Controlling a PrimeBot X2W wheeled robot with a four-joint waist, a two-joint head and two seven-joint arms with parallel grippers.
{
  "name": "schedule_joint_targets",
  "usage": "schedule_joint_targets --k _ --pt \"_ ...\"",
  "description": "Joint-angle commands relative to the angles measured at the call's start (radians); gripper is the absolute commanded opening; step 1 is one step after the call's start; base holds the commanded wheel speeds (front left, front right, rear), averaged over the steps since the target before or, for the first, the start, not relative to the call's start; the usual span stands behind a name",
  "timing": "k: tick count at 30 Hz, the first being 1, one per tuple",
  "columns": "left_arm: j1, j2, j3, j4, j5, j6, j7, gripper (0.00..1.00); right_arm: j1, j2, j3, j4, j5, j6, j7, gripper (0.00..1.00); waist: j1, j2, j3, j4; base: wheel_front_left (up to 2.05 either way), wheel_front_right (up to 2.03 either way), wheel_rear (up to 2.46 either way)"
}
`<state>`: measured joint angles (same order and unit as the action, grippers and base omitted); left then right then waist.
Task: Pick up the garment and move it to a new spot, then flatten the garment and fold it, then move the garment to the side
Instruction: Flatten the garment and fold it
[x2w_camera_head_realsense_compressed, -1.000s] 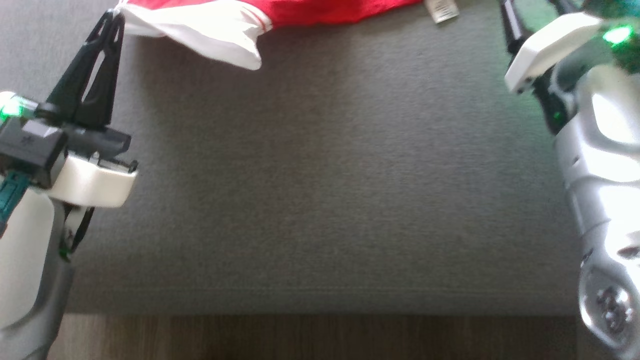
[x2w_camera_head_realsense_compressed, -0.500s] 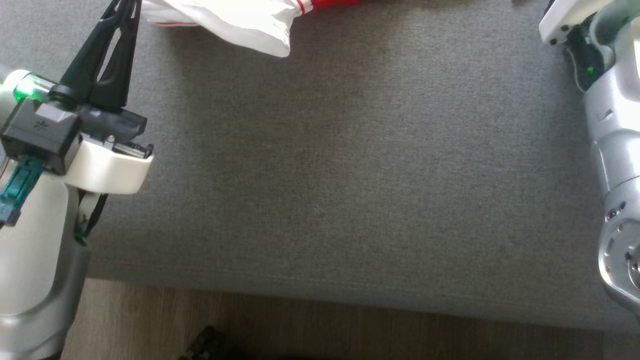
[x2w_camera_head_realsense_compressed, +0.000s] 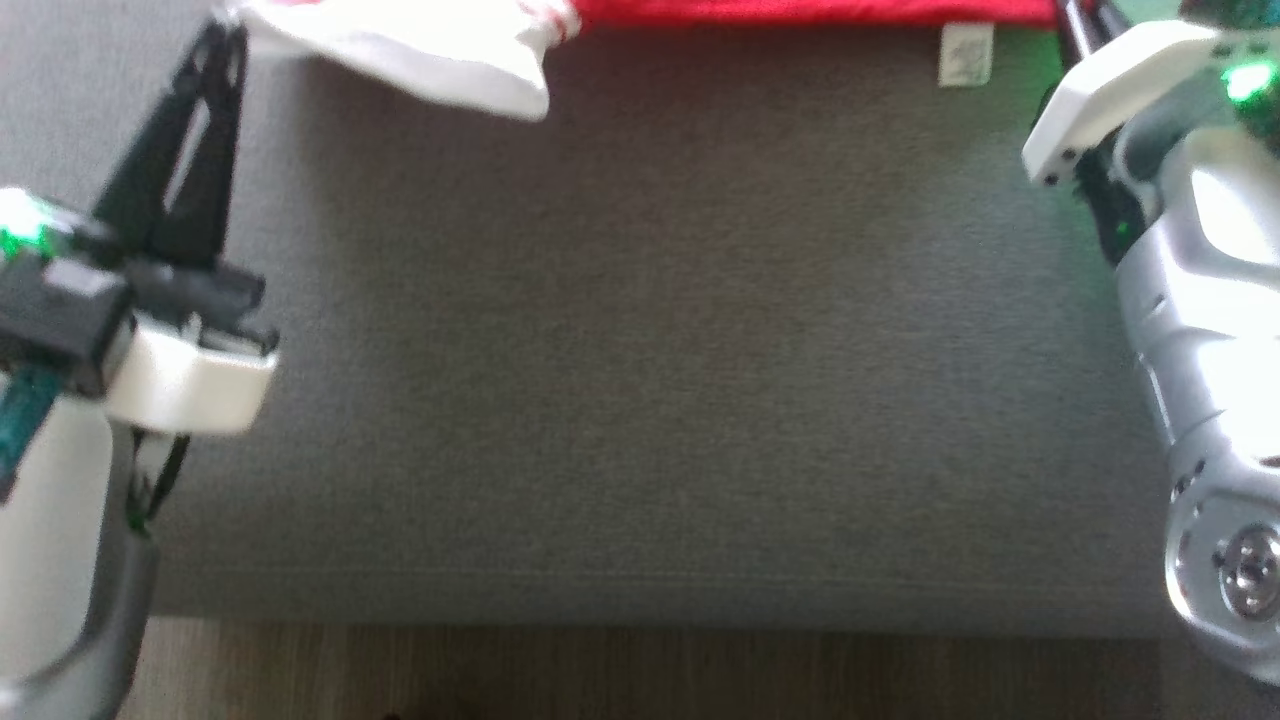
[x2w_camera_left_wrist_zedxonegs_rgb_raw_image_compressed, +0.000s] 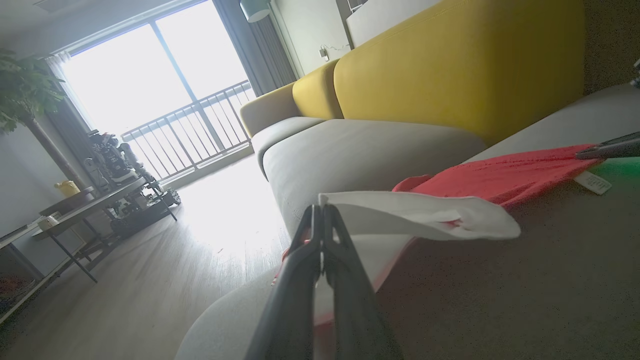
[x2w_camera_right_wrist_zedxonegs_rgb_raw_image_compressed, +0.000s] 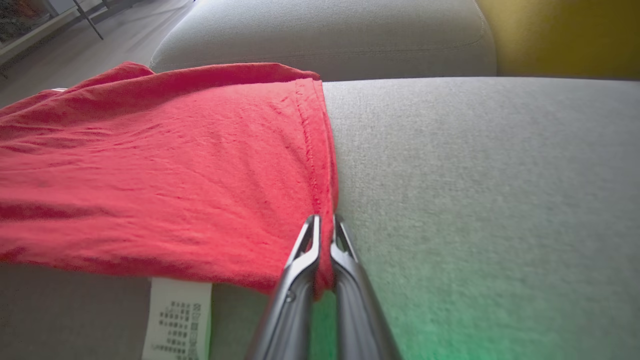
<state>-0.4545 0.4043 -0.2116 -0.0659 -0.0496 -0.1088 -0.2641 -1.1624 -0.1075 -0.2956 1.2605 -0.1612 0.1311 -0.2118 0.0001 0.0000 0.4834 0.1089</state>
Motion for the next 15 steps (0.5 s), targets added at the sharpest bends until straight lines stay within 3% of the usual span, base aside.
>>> schedule_joint_targets --k 1,9,15 --pt "0.025 0.057 0.047 -0.041 0.001 -0.006 0.002 0.0 0.021 0.01 0.034 -0.016 0.016 0.0 -0.013 0.0 -0.0001 0.0 -0.044 -0.034 0.0 0.0 0.0" --pt "0.221 0.115 -0.004 -0.071 -0.04 -0.019 0.002 0.0 0.17 -0.042 0.113 -0.023 0.103 0.0 -0.036 0.0 -0.0001 0.0 -0.128 -0.056 0.0 0.0 0.0" --pt "0.361 0.179 -0.085 -0.112 -0.088 -0.021 0.002 0.0 0.341 -0.094 0.146 -0.127 0.189 0.0 -0.046 0.0 -0.0001 0.0 -0.173 -0.055 0.0 0.0 0.0"
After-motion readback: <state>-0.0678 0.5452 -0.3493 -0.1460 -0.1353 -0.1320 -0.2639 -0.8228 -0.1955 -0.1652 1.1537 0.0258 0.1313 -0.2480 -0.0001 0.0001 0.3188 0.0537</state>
